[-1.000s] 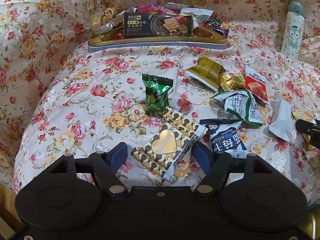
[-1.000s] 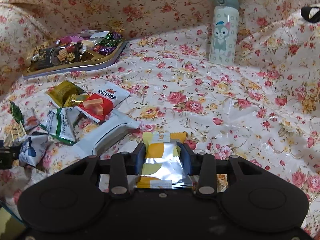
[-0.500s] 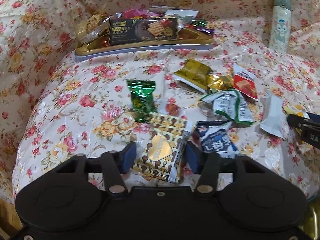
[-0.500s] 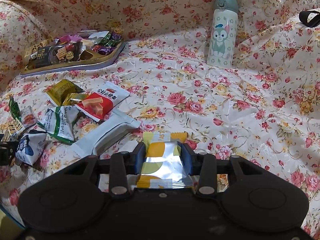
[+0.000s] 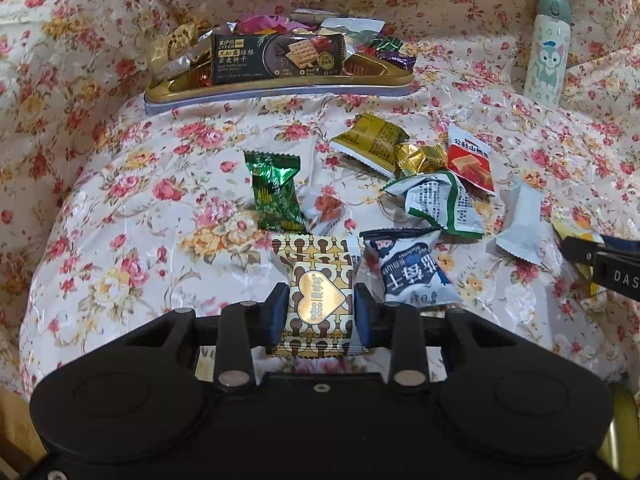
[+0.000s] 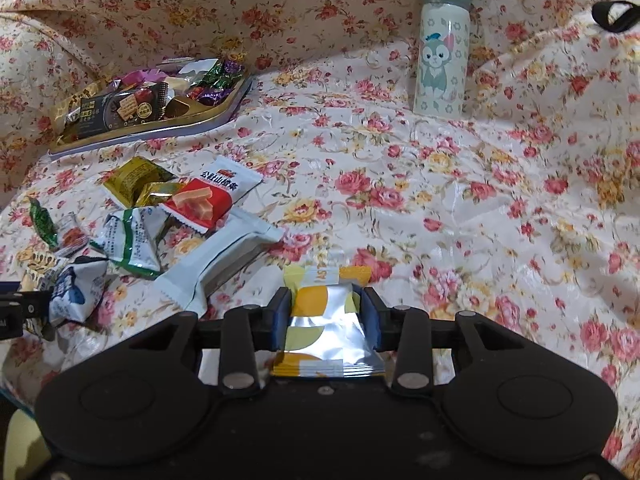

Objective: Organize snacks
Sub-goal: 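Close the left tool on the heart-print wafer while the right tool holds the yellow-silver packet, then carry the wafer and yellow-silver packet with both tools over the gold tray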

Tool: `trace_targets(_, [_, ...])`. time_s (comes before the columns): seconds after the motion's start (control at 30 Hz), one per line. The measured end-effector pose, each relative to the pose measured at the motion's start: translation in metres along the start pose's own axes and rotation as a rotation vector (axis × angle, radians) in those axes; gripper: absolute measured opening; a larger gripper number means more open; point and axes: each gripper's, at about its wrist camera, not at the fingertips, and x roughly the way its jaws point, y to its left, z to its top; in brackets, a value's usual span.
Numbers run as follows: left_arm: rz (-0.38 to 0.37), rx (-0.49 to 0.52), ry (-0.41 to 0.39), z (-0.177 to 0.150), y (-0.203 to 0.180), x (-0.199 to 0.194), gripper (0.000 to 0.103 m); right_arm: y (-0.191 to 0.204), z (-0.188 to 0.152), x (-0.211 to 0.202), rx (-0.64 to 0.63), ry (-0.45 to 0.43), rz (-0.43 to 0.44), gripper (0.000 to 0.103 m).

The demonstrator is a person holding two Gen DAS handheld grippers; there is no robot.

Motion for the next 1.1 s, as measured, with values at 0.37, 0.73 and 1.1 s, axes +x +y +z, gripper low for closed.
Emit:
trace_targets(0.37, [-0.009, -0.039, -0.008, -0.009, -0.001, -0.032, 0.042, -0.008, -0.012, -0.036, 0.038, -0.023, 0.025, 0.039])
trace_targets(0.73, [-0.004, -0.041, -0.022, -0.035, -0.011, -0.084, 0.042, -0.002, -0.03, -0.099, 0.026, -0.078, 0.113, 0.039])
trace_targets(1.1, [0.001, -0.093, 0.037, -0.083, -0.02, -0.118, 0.042, 0.016, -0.078, -0.168, -0.048, -0.108, 0.204, 0.039])
